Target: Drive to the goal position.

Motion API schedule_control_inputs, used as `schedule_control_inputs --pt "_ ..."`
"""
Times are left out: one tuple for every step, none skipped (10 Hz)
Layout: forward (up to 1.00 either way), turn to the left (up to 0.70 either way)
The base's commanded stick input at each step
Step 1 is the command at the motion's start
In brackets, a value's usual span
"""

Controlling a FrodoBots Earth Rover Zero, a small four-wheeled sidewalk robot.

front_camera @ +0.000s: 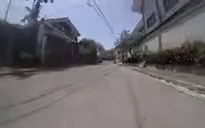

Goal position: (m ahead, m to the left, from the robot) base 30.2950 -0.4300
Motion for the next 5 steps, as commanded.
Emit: schedule_control_inputs --pt "1.0 0.0" --pt "1.0 0.0" --pt "1.0 0.0" --pt "1.0 0.0" --pt "1.0 0.0"
